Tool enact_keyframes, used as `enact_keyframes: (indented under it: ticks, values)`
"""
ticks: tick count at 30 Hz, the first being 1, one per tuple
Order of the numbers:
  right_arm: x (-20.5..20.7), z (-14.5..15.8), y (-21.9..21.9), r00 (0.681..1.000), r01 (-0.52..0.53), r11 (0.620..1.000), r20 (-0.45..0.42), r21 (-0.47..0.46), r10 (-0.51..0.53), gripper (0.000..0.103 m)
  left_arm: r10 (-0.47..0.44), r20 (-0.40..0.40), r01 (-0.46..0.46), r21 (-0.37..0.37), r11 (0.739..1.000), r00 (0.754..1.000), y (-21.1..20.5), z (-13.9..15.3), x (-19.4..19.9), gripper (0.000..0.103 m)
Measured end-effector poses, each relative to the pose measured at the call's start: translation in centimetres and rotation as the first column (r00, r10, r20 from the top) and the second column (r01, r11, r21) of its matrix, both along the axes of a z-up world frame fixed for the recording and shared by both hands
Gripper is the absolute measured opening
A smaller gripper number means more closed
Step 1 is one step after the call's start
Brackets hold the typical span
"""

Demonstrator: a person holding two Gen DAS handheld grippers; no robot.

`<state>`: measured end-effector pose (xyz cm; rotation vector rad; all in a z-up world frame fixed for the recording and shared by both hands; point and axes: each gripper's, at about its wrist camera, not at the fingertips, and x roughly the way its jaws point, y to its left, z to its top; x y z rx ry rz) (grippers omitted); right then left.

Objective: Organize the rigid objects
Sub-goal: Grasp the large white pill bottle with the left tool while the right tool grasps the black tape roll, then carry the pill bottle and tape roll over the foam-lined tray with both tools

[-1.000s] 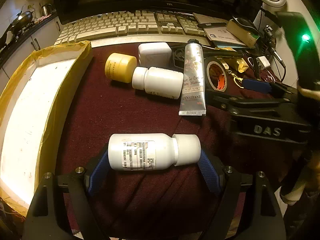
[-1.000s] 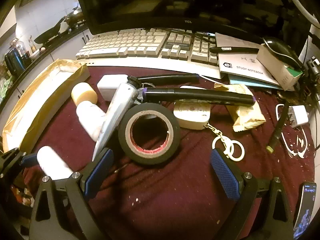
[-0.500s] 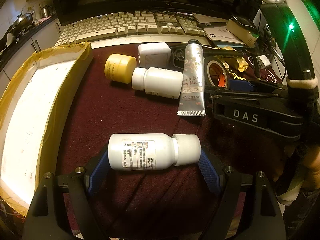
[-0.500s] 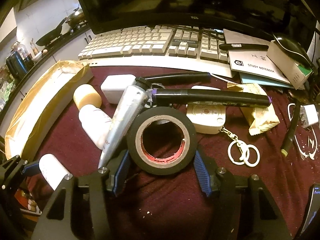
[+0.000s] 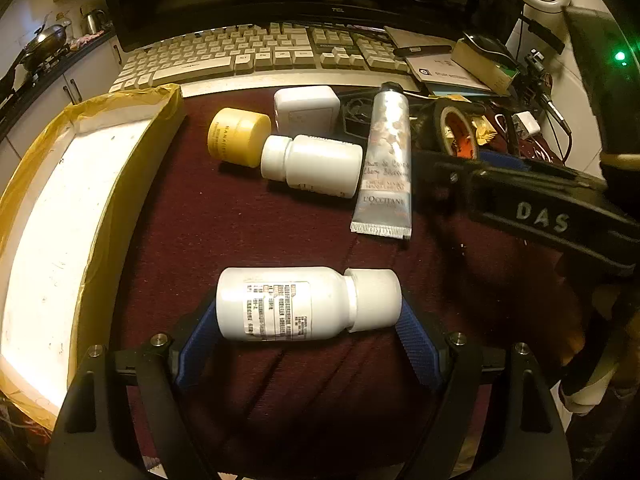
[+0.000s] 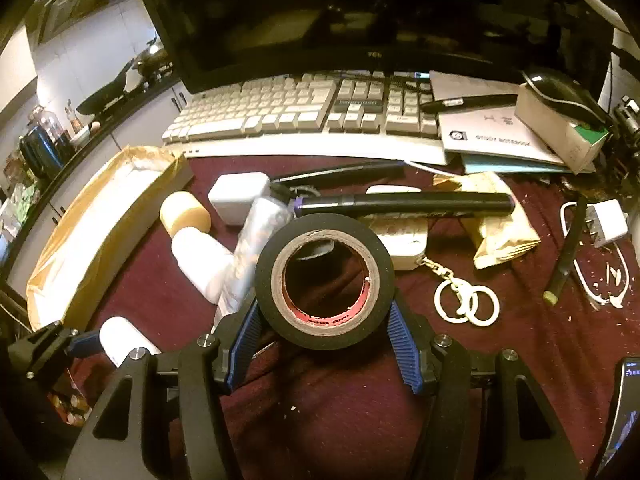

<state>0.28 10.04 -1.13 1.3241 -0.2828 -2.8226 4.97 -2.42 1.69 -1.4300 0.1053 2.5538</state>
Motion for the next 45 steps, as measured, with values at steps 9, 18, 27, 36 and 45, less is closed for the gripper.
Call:
enact_keyframes:
  ticks: [9, 18, 27, 36, 45]
  values:
    - [0.6, 1.1, 0.0, 1.000, 0.000, 1.000, -0.031, -0.011, 0.000, 0.055, -0.005, -0.002, 0.005, 0.008, 1.000, 1.000, 0.2, 0.3, 0.1, 0.083]
    - [1.0, 1.9, -0.3, 0.999, -0.007, 1.000, -0.053, -0.014, 0.006, 0.055, -0.006, -0.016, 0.007, 0.016, 1.000, 1.000, 0.1, 1.0, 0.2, 0.083]
    - [1.3, 2.3, -0.6, 0.998, -0.014, 1.000, -0.061, -0.014, 0.014, 0.055, -0.007, -0.030, 0.007, 0.021, 1.000, 1.000, -0.2, 1.6, 0.4, 0.083]
    - [1.6, 2.8, -1.0, 0.997, -0.024, 1.000, -0.069, -0.012, 0.023, 0.055, -0.005, -0.049, 0.006, 0.025, 1.000, 0.999, -0.4, 2.4, 0.6, 0.083]
    - [1.9, 3.2, -1.6, 0.997, -0.032, 0.999, -0.076, -0.009, 0.032, 0.055, 0.008, -0.074, -0.006, 0.026, 1.000, 0.997, -1.1, 3.4, 0.8, 0.083]
